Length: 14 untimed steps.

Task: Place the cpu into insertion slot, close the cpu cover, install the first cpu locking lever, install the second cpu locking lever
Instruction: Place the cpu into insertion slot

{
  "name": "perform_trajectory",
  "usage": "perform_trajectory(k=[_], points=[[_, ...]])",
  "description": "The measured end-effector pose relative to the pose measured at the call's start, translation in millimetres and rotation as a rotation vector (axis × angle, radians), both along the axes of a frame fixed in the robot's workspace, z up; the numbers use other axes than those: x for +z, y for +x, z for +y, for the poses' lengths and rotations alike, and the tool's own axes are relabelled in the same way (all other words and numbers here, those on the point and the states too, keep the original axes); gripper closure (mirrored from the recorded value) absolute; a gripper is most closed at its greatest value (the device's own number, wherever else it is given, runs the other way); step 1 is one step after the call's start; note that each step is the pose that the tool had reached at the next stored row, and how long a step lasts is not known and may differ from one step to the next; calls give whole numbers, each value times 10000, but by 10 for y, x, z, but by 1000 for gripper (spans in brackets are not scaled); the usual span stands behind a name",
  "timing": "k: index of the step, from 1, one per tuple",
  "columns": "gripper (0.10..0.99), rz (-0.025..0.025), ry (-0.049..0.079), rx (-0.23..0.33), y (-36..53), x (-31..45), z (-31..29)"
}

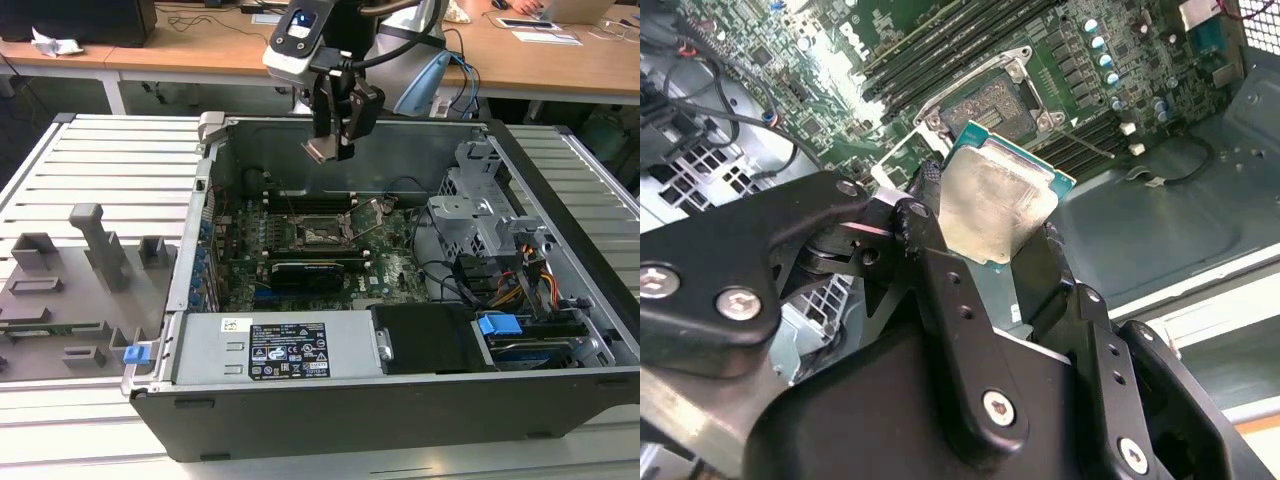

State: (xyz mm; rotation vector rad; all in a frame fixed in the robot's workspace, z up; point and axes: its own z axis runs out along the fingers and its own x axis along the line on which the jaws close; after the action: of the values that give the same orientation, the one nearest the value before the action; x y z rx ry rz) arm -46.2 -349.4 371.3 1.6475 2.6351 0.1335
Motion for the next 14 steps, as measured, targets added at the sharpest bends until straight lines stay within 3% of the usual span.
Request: perform_trajectory(k=[5,7,10,14], points=[[561,8,2,-356,-24,-12,0],[561,30,-2,-404,-25,-28,0],[561,111,-11,-410,-25,-72,0],[561,120,-12,-411,-25,-133,0]])
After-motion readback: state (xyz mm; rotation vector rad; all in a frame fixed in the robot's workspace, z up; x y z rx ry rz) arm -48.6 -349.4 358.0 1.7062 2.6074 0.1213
